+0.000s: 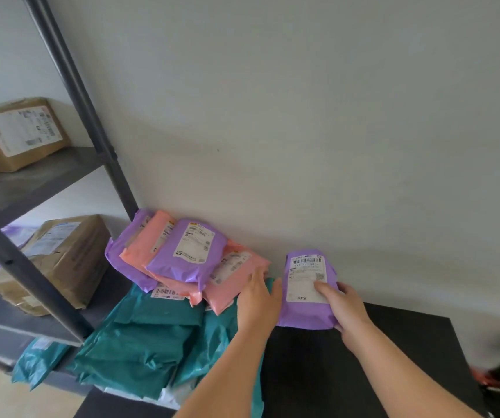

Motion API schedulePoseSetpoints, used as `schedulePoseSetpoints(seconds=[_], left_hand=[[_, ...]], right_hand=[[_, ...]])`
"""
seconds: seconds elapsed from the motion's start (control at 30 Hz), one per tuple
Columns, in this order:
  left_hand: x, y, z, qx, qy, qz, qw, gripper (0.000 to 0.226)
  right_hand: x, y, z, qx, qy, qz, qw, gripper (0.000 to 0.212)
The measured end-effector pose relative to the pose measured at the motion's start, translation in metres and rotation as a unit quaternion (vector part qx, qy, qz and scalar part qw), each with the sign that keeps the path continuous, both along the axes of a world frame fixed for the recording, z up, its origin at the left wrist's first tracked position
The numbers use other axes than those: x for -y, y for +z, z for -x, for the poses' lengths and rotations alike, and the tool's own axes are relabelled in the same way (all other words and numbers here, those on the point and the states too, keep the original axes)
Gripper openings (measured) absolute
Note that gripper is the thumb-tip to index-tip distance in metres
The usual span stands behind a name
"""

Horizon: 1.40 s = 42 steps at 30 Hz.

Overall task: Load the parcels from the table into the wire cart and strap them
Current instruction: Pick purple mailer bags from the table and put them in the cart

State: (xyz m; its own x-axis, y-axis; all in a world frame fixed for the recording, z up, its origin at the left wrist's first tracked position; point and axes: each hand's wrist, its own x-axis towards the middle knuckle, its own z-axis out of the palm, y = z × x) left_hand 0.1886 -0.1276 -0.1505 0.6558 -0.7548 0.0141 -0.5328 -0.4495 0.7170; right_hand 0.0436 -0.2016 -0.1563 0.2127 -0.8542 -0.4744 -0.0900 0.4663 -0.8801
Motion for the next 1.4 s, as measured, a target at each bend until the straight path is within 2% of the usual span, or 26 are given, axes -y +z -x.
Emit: schedulePoseSetpoints(seconds=[0.07, 0.17, 0.23, 0.33, 0.43, 0.53, 0.73, 0.87, 1.17, 1.3, 1.4], left_hand=[[0.001, -0.01, 0.023, -0.093, 0.018, -0.035, 0.995, 0.044], [-0.002, -0.024, 0.06, -0.231, 0.027, -0.092, 0.968, 0.06], [-0.009, -0.033, 0.084, -0.298, 0.012, -0.112, 0.948, 0.059], [-0.022, -0.044, 0.111, -0.385, 0.015, -0.1, 0.918, 0.051], [-0.032, -0.051, 0.129, -0.435, -0.018, -0.113, 0.893, 0.052], [-0.036, -0.054, 0.144, -0.443, -0.057, -0.128, 0.885, 0.051], [-0.057, -0.067, 0.177, -0.438, -0.179, -0.179, 0.862, 0.04], [-0.082, -0.082, 0.2, -0.438, -0.239, -0.205, 0.842, 0.04], [-0.098, -0.091, 0.275, -0.389, -0.323, -0.26, 0.823, 0.044], [-0.094, -0.086, 0.329, -0.338, -0.391, -0.266, 0.814, 0.049], [-0.091, -0.086, 0.371, -0.296, -0.434, -0.272, 0.806, 0.053]], right_hand=[[-0.006, -0.007, 0.025, 0.003, 0.0, -0.011, 1.0, 0.056], [-0.016, -0.022, 0.062, -0.016, 0.021, -0.02, 0.999, 0.049], [-0.022, -0.032, 0.085, -0.03, 0.036, -0.034, 0.998, 0.045], [-0.033, -0.042, 0.118, -0.001, 0.056, -0.083, 0.995, 0.035], [-0.048, -0.05, 0.145, 0.016, 0.039, -0.103, 0.994, 0.028], [-0.059, -0.053, 0.167, 0.015, -0.001, -0.089, 0.996, 0.025], [-0.103, -0.062, 0.207, -0.01, -0.072, -0.066, 0.995, 0.037], [-0.145, -0.067, 0.23, -0.023, -0.131, -0.054, 0.99, 0.035], [-0.208, -0.069, 0.312, -0.064, -0.232, -0.098, 0.966, 0.027], [-0.224, -0.061, 0.358, -0.068, -0.271, -0.068, 0.958, 0.036], [-0.232, -0.06, 0.394, -0.133, -0.309, -0.042, 0.941, 0.049]])
